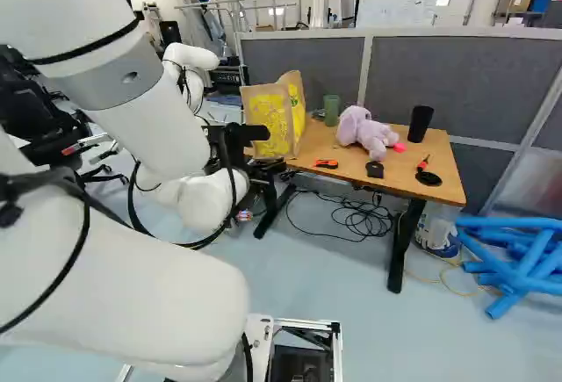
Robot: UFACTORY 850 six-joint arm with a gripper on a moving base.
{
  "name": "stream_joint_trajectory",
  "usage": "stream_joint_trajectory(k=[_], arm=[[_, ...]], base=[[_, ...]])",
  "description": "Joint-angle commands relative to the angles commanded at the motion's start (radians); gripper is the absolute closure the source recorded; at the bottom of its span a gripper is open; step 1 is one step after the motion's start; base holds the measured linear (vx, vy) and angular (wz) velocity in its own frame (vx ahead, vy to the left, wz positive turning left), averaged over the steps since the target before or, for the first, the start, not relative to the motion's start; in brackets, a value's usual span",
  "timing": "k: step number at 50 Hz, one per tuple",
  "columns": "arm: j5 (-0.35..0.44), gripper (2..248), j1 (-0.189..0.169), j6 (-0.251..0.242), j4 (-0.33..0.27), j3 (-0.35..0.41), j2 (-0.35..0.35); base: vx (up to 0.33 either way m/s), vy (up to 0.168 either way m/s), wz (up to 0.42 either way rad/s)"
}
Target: Pick up the bag on the ground and place it on the table
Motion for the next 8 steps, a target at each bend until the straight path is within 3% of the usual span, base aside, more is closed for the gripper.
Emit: stream_joint_trajectory(k=[8], arm=[[0.0,3,0.0,0.0,0.0,0.0,0.0]], base=[[0.0,0.0,0.0]])
